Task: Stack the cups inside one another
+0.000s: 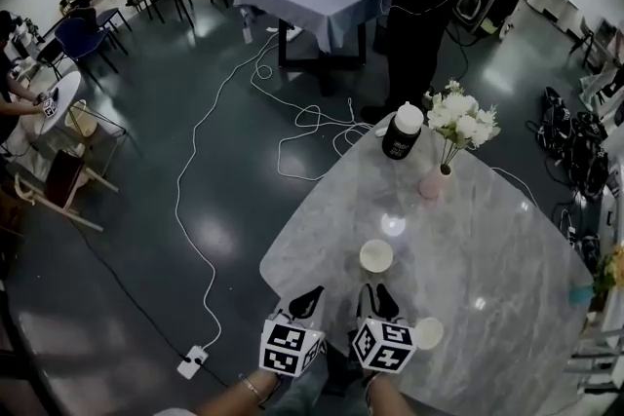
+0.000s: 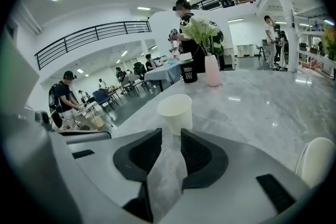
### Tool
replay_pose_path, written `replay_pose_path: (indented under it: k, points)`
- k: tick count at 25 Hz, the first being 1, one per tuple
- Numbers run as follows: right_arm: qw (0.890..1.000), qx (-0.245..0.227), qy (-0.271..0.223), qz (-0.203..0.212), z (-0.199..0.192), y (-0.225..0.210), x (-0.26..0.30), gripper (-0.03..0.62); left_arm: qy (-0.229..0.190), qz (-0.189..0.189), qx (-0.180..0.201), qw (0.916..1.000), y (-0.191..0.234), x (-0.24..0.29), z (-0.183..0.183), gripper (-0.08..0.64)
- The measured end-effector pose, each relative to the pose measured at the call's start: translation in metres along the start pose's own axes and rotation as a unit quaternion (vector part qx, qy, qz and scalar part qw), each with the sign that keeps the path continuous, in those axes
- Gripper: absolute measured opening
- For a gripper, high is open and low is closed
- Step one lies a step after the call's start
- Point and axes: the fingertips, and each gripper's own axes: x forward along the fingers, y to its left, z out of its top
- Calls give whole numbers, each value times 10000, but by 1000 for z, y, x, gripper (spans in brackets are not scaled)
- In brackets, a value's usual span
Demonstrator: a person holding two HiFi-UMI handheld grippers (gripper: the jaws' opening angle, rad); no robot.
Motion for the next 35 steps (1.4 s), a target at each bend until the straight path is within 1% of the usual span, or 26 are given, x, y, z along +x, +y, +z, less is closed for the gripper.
replay_pose_path:
  k: [7, 14, 23, 28, 35]
  points:
    - [9999, -79, 34, -104, -3, -5, 17, 136, 19, 43, -66, 10000, 10, 9, -2, -3]
    - [9992, -309, 97, -213, 2, -4, 35, 194, 62, 106, -168, 9998, 22, 13, -3, -3]
    - [9981, -480, 185, -342, 7, -8, 54, 231, 112, 189, -299, 9993, 35, 19, -3, -3]
    - [9970, -611, 212, -424, 8, -7, 62, 238, 123, 250, -354, 9990, 43, 20, -5, -3]
    - [9961, -661, 170, -566, 13, -12, 70, 238, 164, 289, -384, 9987, 47, 27, -6, -3]
